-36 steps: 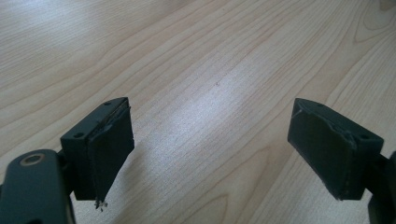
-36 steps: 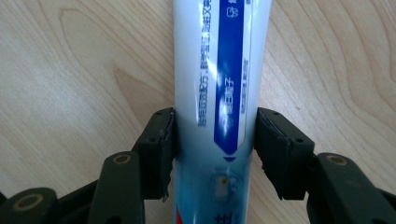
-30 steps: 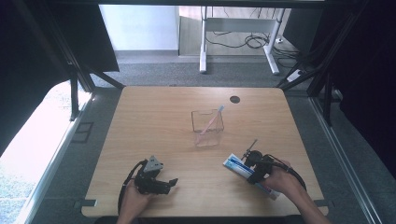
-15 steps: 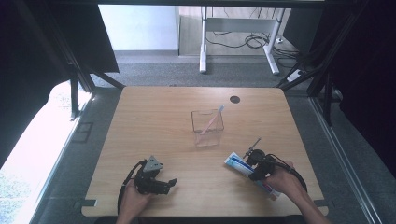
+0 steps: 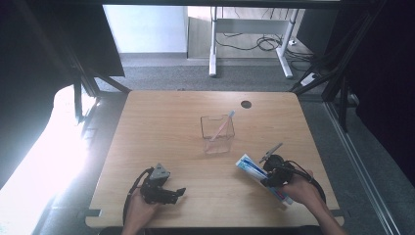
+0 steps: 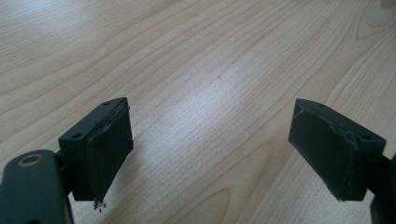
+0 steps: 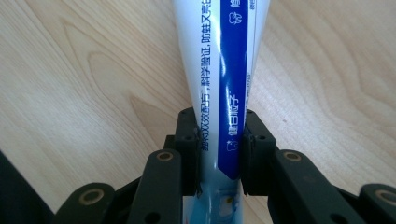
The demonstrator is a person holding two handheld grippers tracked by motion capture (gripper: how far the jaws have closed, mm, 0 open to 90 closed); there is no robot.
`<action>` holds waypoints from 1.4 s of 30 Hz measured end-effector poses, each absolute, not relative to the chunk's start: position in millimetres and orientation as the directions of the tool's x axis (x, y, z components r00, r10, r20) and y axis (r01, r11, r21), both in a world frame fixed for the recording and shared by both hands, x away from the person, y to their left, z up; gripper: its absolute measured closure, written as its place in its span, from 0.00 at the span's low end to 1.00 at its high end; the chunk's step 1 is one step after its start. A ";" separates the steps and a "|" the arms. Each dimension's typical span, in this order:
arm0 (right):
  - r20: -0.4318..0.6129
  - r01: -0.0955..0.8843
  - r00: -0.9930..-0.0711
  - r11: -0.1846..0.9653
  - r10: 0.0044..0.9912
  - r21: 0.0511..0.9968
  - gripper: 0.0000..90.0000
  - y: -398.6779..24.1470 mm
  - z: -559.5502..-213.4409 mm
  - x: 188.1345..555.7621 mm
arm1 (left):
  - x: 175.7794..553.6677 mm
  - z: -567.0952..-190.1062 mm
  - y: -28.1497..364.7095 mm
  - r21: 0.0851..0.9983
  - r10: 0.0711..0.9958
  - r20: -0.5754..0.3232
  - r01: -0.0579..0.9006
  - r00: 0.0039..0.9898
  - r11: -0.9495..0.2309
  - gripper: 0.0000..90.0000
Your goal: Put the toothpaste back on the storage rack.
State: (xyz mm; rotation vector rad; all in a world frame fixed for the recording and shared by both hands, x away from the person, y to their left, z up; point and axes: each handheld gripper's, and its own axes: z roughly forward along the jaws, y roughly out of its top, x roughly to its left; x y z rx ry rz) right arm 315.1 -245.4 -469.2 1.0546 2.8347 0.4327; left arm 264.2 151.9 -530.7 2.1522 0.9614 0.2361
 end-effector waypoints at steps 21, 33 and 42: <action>0.057 0.607 -0.741 0.631 0.669 0.484 0.81 -256.6 -440.4 318.3 | 264.6 -532.8 150.0 0.694 0.699 -0.122 0.564 0.705 -0.448 0.15; 0.058 0.578 -0.734 0.576 0.677 0.578 0.81 -255.8 -427.7 321.5 | 264.7 -533.3 149.4 0.693 0.697 -0.115 0.560 0.708 -0.454 0.15; 0.069 0.558 -0.732 0.539 0.678 0.631 0.81 -250.0 -416.0 327.5 | 264.7 -533.7 148.6 0.695 0.700 -0.113 0.560 0.705 -0.452 0.15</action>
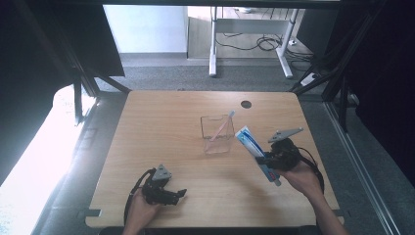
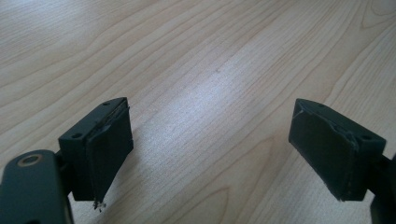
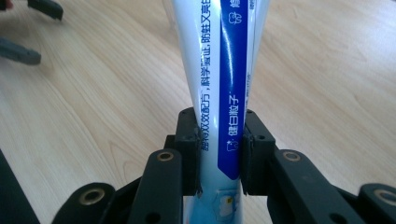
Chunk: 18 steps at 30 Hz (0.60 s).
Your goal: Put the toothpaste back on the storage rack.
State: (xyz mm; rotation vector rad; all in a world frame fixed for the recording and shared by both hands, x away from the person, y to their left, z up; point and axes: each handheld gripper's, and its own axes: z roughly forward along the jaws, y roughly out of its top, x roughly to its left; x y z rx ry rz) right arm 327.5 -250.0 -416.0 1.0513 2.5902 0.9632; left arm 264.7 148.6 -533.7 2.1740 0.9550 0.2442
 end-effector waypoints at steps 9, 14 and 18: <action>0.067 0.533 -0.728 0.501 0.682 0.682 0.81 -245.0 -409.1 335.2 | 264.5 -534.5 147.1 0.694 0.698 -0.113 0.559 0.707 -0.454 0.15; 0.068 0.525 -0.723 0.482 0.688 0.701 0.81 -240.8 -406.5 341.8 | 264.7 -534.3 147.4 0.695 0.699 -0.113 0.559 0.706 -0.453 0.15; 0.070 0.519 -0.721 0.469 0.690 0.715 0.81 -237.5 -405.5 348.1 | 265.0 -534.3 148.0 0.693 0.699 -0.110 0.559 0.707 -0.456 0.15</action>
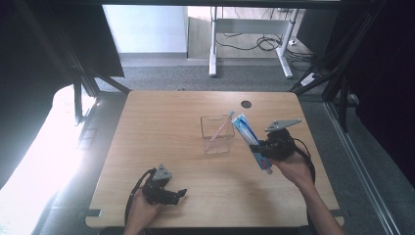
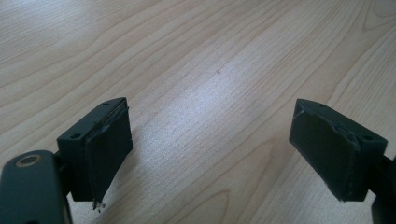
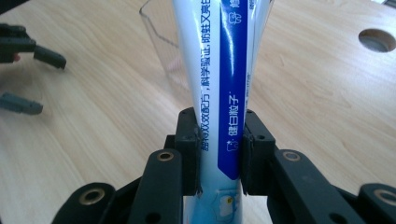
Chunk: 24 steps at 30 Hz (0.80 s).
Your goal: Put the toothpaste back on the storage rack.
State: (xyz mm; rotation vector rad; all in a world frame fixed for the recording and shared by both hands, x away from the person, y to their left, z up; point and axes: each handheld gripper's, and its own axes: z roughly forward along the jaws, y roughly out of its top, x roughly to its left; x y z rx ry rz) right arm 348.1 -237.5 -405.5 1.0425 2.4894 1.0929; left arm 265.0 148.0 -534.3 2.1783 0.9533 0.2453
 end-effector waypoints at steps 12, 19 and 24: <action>0.083 0.499 -0.724 0.436 0.685 0.749 0.81 -227.7 -402.4 364.0 | 264.9 -534.5 147.1 0.693 0.700 -0.110 0.559 0.705 -0.454 0.15; 0.083 0.489 -0.719 0.418 0.690 0.765 0.81 -221.1 -400.3 373.7 | 264.6 -534.6 146.8 0.692 0.702 -0.109 0.561 0.703 -0.455 0.15; 0.080 0.480 -0.718 0.409 0.691 0.777 0.81 -215.8 -397.8 380.6 | 264.7 -534.7 146.8 0.692 0.702 -0.108 0.561 0.704 -0.455 0.15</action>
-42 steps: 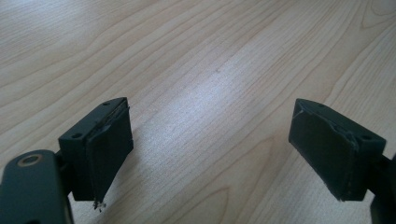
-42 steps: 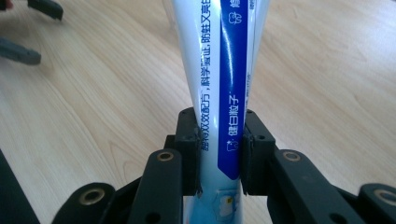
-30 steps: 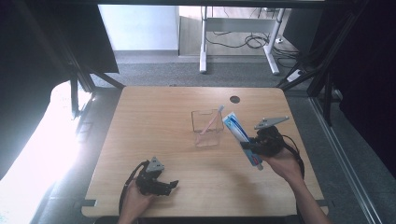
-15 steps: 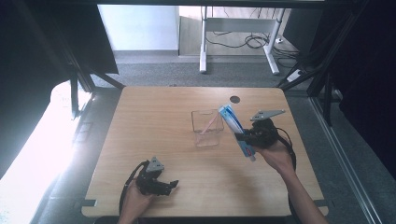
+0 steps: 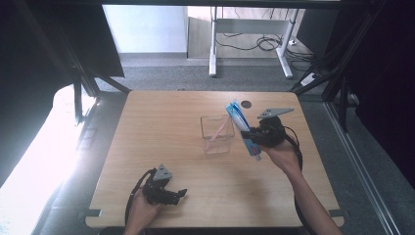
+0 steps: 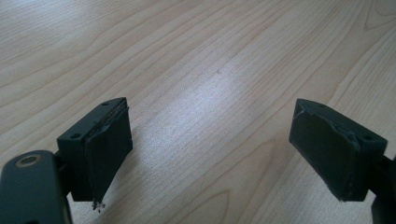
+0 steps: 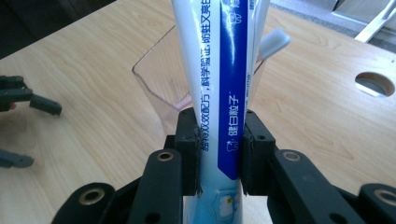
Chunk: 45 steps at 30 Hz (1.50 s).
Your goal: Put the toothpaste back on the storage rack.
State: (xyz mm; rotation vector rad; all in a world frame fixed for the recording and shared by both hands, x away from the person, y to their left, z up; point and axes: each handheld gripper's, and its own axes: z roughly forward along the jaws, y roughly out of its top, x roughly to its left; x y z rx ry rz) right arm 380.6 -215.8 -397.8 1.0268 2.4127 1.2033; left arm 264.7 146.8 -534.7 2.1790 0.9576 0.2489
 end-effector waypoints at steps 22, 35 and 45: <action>0.118 0.463 -0.724 0.353 0.680 0.813 0.81 -189.8 -384.4 410.3 | 264.7 -534.8 145.9 0.692 0.696 -0.110 0.557 0.710 -0.458 0.15; 0.116 0.443 -0.726 0.332 0.677 0.833 0.81 -175.9 -372.6 423.1 | 264.5 -535.1 144.4 0.692 0.689 -0.111 0.553 0.716 -0.463 0.15; 0.123 0.439 -0.725 0.316 0.678 0.841 0.81 -161.5 -371.1 434.0 | 264.2 -535.3 144.1 0.692 0.687 -0.115 0.554 0.717 -0.463 0.15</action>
